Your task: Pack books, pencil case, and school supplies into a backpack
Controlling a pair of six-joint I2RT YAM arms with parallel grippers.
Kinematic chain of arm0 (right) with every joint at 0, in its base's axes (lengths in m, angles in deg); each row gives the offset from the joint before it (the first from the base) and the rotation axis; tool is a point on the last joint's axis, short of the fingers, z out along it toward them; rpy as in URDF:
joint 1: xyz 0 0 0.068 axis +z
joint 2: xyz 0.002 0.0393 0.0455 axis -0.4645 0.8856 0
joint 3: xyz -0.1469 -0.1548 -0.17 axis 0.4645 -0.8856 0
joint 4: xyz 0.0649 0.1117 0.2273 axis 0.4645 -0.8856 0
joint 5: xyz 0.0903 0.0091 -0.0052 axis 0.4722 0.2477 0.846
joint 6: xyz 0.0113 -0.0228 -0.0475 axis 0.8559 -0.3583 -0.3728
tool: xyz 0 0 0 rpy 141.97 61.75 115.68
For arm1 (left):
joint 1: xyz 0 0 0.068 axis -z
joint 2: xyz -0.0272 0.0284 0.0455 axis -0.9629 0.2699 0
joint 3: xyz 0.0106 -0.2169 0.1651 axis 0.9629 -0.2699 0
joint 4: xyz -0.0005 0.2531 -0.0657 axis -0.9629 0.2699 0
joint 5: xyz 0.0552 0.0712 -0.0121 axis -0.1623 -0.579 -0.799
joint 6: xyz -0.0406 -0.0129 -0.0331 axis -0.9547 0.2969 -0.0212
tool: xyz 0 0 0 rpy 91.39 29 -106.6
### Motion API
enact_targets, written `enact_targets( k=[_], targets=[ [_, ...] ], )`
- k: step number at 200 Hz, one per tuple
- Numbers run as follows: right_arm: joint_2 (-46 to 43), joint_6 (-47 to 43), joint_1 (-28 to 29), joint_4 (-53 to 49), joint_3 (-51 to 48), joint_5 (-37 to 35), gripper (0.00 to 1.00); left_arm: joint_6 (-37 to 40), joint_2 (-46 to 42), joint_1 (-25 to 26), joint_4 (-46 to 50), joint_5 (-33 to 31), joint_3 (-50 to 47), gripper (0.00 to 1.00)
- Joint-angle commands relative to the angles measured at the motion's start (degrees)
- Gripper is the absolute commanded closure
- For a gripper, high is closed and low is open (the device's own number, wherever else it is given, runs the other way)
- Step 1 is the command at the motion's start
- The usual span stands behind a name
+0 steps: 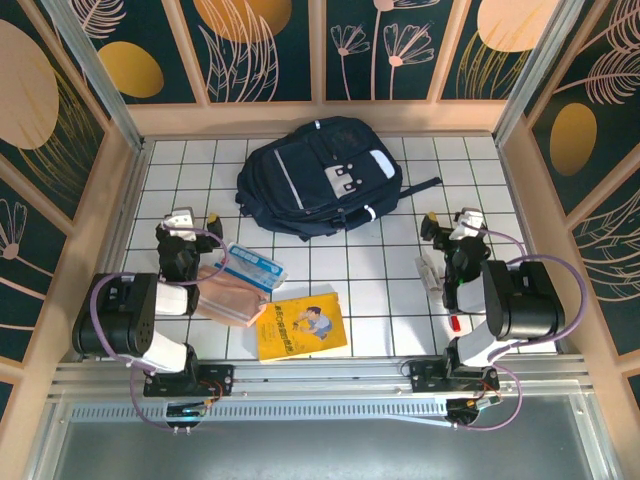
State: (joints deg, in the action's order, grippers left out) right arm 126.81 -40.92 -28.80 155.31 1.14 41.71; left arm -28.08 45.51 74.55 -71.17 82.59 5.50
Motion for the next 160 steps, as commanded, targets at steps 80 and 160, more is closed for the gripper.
enact_targets(
  k=[80,160],
  targets=[
    [-11.17,28.69,12.41,-79.03,36.56,11.36,0.22,-28.69,0.36,4.82,66.04,27.31,36.62,0.01],
    [-8.09,25.97,32.68,-82.90,42.74,8.23,0.20,-30.46,28.05,7.83,72.00,19.90,58.40,0.02]
  ],
)
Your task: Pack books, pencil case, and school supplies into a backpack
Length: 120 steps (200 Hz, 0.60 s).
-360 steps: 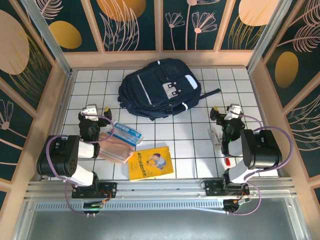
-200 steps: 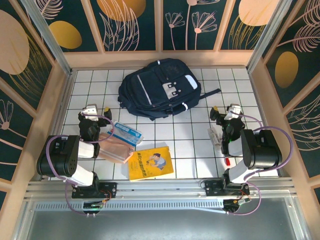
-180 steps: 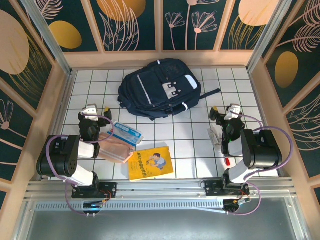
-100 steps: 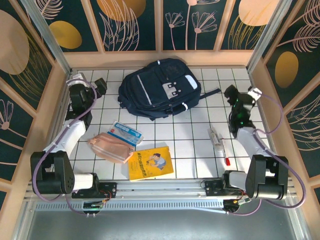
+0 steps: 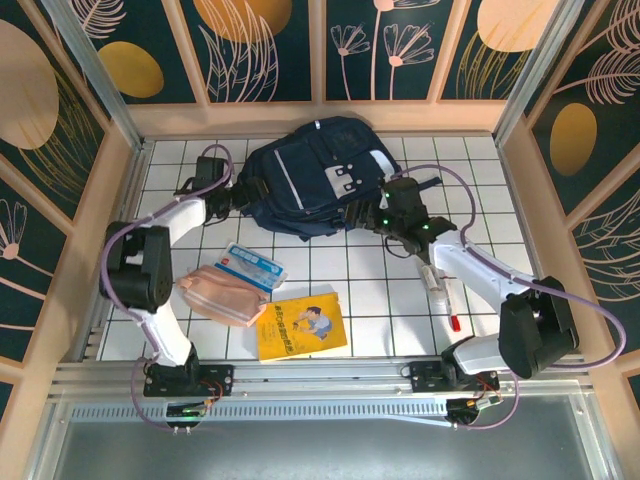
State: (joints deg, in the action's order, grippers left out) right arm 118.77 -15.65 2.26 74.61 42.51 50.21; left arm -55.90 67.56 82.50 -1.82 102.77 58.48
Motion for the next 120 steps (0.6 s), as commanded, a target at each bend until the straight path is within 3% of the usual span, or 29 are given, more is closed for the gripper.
enact_targets(
  k=[1,11,37,52,77,106,115,120],
  targets=[
    [0.00,0.74,1.93,-2.12,1.39,-0.18,0.20,-2.75,6.29,-0.06,2.62,-0.19,5.63,0.02],
    [0.48,1.75,3.33,-1.64,1.47,-0.19,0.17,-3.45,9.21,0.25,2.53,1.42,7.80,0.18],
    [2.39,8.75,5.20,0.01,2.05,1.86,0.16,-5.09,10.71,2.23,0.70,5.24,7.83,0.77],
    [3.44,14.50,5.20,-1.21,2.93,1.37,0.17,-6.30,7.02,4.36,1.08,5.14,5.69,0.96],
    [4.62,23.81,4.09,-2.65,2.56,2.36,0.17,-13.11,-4.39,11.16,-0.23,3.90,-1.50,0.99],
    [7.49,28.61,1.72,0.95,0.09,5.84,0.17,-26.63,-14.63,22.82,-11.53,1.85,-11.95,0.95],
    [8.70,29.60,-0.92,1.46,-0.08,6.91,0.17,-29.21,-15.22,26.17,-14.02,2.09,-12.26,0.87],
    [9.29,30.17,-2.05,1.64,0.00,7.45,0.17,-30.19,-15.16,27.77,-14.70,2.09,-11.93,0.73]
  ],
)
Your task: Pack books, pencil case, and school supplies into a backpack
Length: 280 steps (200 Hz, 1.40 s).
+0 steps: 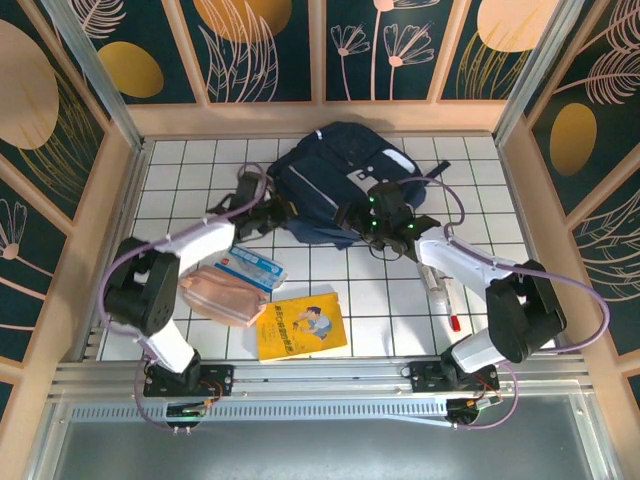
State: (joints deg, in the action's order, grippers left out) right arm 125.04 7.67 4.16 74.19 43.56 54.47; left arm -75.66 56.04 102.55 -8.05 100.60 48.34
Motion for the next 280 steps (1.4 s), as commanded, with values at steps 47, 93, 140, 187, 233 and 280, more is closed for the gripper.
enact_targets(
  k=[47,93,140,187,233,280],
  targets=[
    [1.72,7.06,-13.69,-1.96,-0.41,3.42,0.20,-3.37,-1.33,15.30,-3.50,10.14,3.35,0.29],
    [-6.72,-1.01,-21.68,-8.95,-3.14,-0.10,0.93,18.82,-10.05,14.12,33.08,-18.89,14.03,0.01],
    [-4.48,-14.47,-27.26,-9.56,0.02,7.11,0.54,31.87,4.71,9.52,30.67,-19.40,28.30,0.01],
    [6.75,-17.98,-27.71,-8.80,7.45,6.57,0.37,31.61,31.37,2.54,37.21,-19.51,56.88,0.01],
    [16.19,-18.91,-27.69,-2.98,9.08,12.38,0.44,33.25,52.09,2.20,53.09,-12.05,78.52,0.12],
    [19.88,-22.73,-26.98,2.53,12.14,21.65,0.71,29.80,33.67,2.20,36.28,1.69,51.78,0.78]
  ],
)
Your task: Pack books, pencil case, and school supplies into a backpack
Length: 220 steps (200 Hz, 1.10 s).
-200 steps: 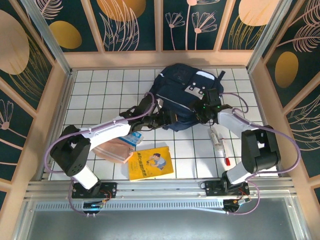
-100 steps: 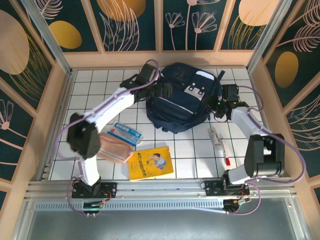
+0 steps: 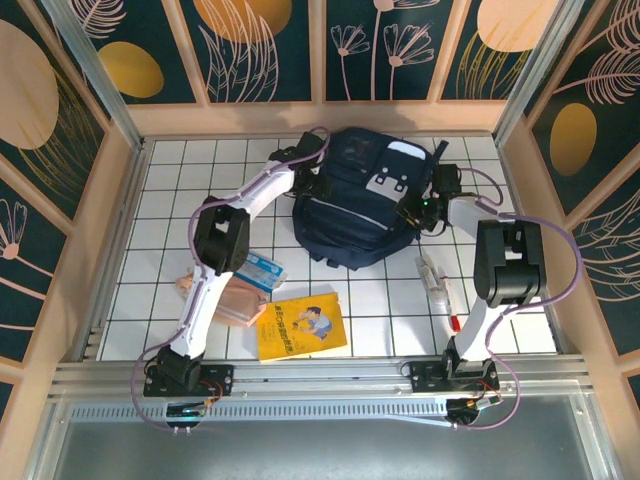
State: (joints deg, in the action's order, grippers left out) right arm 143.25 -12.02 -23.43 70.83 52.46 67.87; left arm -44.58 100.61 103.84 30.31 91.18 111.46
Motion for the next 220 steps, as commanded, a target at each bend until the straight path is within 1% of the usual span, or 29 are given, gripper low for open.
enact_targets(
  k=[1,10,20,34,36,40,44,49,51,53,55,61,70,87,103,113,117,129,137,144,155,160,166,173,198,214,220],
  targets=[
    [1.76,-3.13,0.59,6.06,3.33,8.56,0.71,-1.40,-11.57,0.91,-2.36,11.20,-11.92,0.80],
    [2.25,-3.70,1.42,7.40,4.26,10.82,0.73,-2.56,-16.53,0.91,-4.82,11.79,-18.45,0.92],
    [2.94,-4.29,2.77,8.79,5.47,11.91,0.73,-4.21,-21.90,0.91,-8.42,12.62,-25.59,0.99],
    [4.67,-4.70,4.90,9.98,7.64,12.82,0.71,-5.60,-28.43,0.91,-13.09,13.80,-34.75,1.00],
    [5.02,-4.71,5.16,9.98,7.99,12.67,0.71,-5.58,-28.94,0.87,-13.30,13.79,-35.65,0.98],
    [5.64,-4.58,5.79,9.89,8.68,12.07,0.69,-5.32,-29.98,0.83,-13.36,13.28,-36.95,0.89],
    [6.07,-4.34,6.24,9.82,9.25,11.43,0.65,-5.04,-30.73,0.63,-12.90,11.91,-37.87,0.74],
    [6.68,-4.10,6.81,9.90,9.82,10.74,0.61,-4.72,-31.30,0.43,-12.08,9.38,-38.55,0.48],
    [6.75,-3.87,6.93,10.05,9.96,10.48,0.60,-4.41,-31.42,0.31,-11.70,8.45,-38.79,0.41],
    [6.79,-3.84,7.07,10.06,10.04,10.15,0.59,-4.22,-31.51,0.19,-11.35,7.51,-38.92,0.36],
    [6.85,-3.59,7.21,10.27,10.09,9.85,0.58,-3.87,-31.62,0.03,-11.06,6.68,-38.97,0.32],
    [6.67,-2.85,7.47,10.80,10.02,8.92,0.56,-3.03,-31.84,-0.58,-10.10,4.65,-38.78,0.28],
    [5.69,-1.30,7.33,11.55,9.11,8.01,0.53,-1.68,-32.16,-1.20,-8.62,2.30,-37.51,0.25],
    [1.77,1.63,6.18,12.52,5.84,7.73,0.50,1.32,-33.70,-1.20,-6.29,-1.30,-33.71,0.24],
    [-3.12,3.20,4.64,7.83,3.19,3.95,0.47,4.35,-35.71,-0.40,-6.37,-1.78,-32.04,0.24],
    [-6.09,2.82,3.65,3.87,1.81,1.73,0.46,8.34,-36.09,1.58,-6.27,-0.60,-30.79,0.24],
    [-7.26,2.34,3.20,2.46,1.09,1.05,0.45,10.39,-35.91,3.32,-6.00,-0.76,-30.20,0.25],
    [-10.84,1.48,1.75,-1.35,-1.17,-0.92,0.45,15.51,-33.68,8.12,-4.54,-3.56,-27.77,0.24],
    [-13.59,1.12,0.71,-2.54,-3.31,-1.73,0.44,17.18,-30.92,10.57,-2.96,-5.01,-25.49,0.23],
    [-15.91,1.14,-0.14,-2.88,-5.64,-1.85,0.44,17.33,-27.71,12.07,-1.11,-5.71,-22.74,0.24],
    [-19.28,1.18,-1.62,-2.91,-8.72,-1.05,0.44,15.55,-22.73,13.31,1.56,-5.92,-18.05,0.25],
    [-20.56,1.18,-2.15,-3.06,-9.80,-0.81,0.44,14.89,-20.71,13.60,2.42,-4.86,-16.10,0.20],
    [-22.09,1.11,-2.63,-3.34,-10.95,-0.92,0.44,14.25,-18.70,14.10,3.03,-3.82,-14.17,0.09],
    [-23.70,0.98,-2.88,-3.79,-11.99,-1.34,0.44,13.99,-16.91,15.16,3.23,-3.91,-12.39,0.02],
    [-29.22,0.83,-2.84,-3.84,-15.90,-1.81,0.44,16.39,-12.71,20.39,3.85,-8.99,-8.93,0.01],
    [-31.19,0.48,-2.90,-3.63,-17.66,-2.12,0.44,15.17,-10.18,21.39,3.52,-11.04,-8.04,0.01],
    [-31.74,0.61,-2.87,-3.49,-18.39,-2.49,0.44,13.47,-9.17,21.43,3.59,-13.62,-7.42,0.01]
  ],
)
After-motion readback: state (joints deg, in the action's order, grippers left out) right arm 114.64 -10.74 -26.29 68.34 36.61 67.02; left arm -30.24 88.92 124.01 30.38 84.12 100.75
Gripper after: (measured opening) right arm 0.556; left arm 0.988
